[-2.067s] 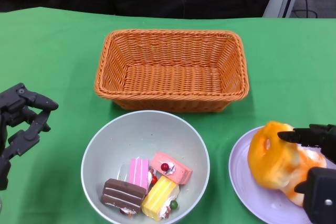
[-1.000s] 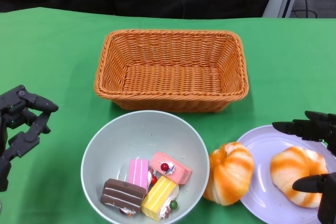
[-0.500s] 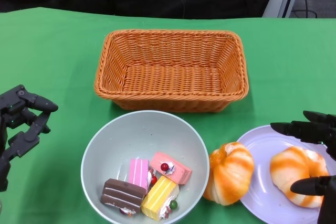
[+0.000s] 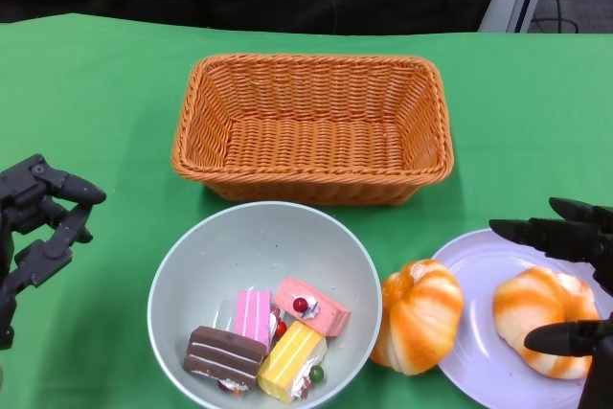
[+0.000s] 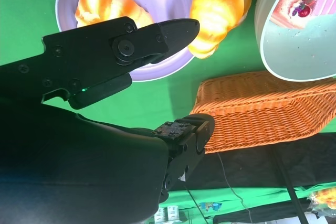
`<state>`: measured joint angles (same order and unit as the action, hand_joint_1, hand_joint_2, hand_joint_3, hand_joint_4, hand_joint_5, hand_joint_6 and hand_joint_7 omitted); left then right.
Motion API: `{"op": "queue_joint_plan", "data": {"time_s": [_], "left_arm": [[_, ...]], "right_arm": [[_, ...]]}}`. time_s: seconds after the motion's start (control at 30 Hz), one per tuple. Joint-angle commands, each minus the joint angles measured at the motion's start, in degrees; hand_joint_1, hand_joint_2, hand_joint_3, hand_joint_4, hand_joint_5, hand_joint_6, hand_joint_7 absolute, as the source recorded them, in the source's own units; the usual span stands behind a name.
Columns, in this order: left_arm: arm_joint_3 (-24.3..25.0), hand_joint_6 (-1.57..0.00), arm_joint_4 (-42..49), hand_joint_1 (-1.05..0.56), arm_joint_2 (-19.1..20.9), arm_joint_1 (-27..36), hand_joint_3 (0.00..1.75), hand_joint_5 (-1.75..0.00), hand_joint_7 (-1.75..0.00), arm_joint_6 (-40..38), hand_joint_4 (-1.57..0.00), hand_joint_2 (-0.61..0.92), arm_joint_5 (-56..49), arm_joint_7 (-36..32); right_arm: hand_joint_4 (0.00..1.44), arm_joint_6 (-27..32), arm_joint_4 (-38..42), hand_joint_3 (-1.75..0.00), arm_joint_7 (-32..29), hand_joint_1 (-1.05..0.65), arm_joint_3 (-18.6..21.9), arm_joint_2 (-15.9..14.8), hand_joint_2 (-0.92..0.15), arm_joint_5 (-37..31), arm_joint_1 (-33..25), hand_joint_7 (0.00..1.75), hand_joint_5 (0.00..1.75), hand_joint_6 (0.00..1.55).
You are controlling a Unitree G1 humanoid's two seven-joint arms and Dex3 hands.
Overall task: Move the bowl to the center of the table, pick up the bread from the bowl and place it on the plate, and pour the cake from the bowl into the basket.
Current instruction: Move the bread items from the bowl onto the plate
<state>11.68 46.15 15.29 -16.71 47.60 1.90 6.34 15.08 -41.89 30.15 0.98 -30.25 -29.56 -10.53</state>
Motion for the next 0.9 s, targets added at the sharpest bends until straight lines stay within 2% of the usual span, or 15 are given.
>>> {"op": "queue_joint_plan", "data": {"time_s": [0.03, 0.7, 0.9], "left_arm": [[0.3, -0.75, 0.1, -0.07, 1.3, -0.3, 0.45, -1.54, -1.14, 0.1, -0.73, 0.92, 0.0, -0.3], [0.4, -0.74, 0.2, -0.07, 1.3, -0.2, 0.43, -1.53, -1.14, 0.5, -0.73, 0.92, -0.4, -0.4], [0.3, -0.75, -0.2, -0.08, 1.2, -0.1, 0.43, -1.54, -1.15, 0.4, -0.74, 0.92, -1.0, -1.1]], "right_arm": [[0.14, -0.6, -0.2, -0.05, -0.6, -0.63, 0.5, 0.0, -0.92, 0.6, -0.2, 0.01, 0.04, 0.4], [0.16, -1.3, 0.0, -0.03, -1.2, -0.62, 0.3, 0.7, -0.92, 1.4, -0.7, 0.0, 0.04, 0.4], [0.18, -4.0, 0.9, -0.02, -3.8, -0.61, 0.8, 2.0, -0.92, 2.7, -1.0, 0.01, 0.05, 0.43]]}}
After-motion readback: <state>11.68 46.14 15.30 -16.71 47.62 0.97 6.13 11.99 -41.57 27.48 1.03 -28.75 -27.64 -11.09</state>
